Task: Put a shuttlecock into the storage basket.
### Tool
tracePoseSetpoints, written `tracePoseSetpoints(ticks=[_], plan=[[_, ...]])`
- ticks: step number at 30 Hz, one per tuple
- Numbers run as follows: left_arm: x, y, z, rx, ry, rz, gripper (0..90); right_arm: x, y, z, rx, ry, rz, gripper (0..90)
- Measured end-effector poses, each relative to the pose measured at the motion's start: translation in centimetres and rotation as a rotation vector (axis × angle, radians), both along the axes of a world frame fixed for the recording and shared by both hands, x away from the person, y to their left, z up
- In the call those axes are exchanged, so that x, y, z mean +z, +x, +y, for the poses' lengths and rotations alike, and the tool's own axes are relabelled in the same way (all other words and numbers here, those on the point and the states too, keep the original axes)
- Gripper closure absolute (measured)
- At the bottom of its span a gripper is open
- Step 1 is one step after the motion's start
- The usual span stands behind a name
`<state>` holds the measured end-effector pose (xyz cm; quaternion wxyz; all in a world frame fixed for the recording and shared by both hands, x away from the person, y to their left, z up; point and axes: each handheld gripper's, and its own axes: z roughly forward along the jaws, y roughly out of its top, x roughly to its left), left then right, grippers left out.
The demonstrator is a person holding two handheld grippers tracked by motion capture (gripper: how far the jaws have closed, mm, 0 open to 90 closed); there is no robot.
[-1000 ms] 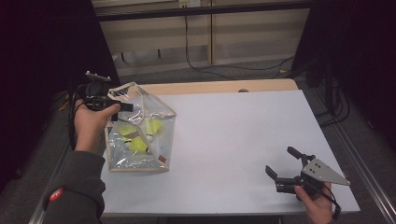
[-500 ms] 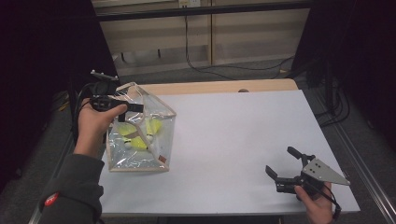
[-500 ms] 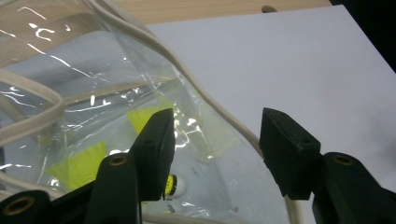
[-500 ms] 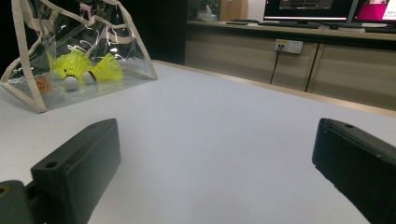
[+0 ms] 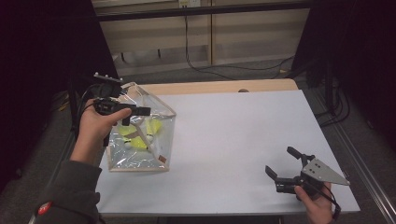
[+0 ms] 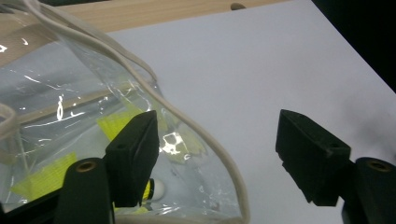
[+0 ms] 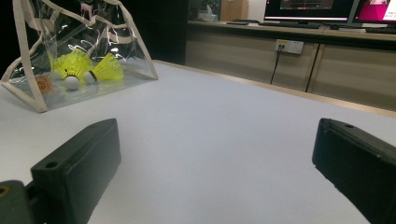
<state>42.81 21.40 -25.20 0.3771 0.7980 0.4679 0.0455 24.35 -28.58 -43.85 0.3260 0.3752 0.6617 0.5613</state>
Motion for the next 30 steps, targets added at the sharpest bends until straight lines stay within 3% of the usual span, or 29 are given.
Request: tracePoseSetpoints(ticks=[7,21,26,30], plan=[[-0.1,-0.5,-0.7,-0.053,-0.001,-0.009,24.8,0.1,0.0,0.0,0.002,0.0,-0.001,1.2],[0.5,-1.5,-1.8,-0.119,-0.046,-0.037,22.2,0.0,0.0,0.0,-0.001,0.0,0.0,1.2],[0.3,-1.7,-2.3,-0.145,-0.081,-0.037,21.4,0.0,0.0,0.0,-0.003,0.002,0.0,1.2],[0.3,-1.9,-2.7,-0.157,-0.078,-0.044,21.3,0.0,0.0,0.0,0.0,-0.001,0.001,1.2]])
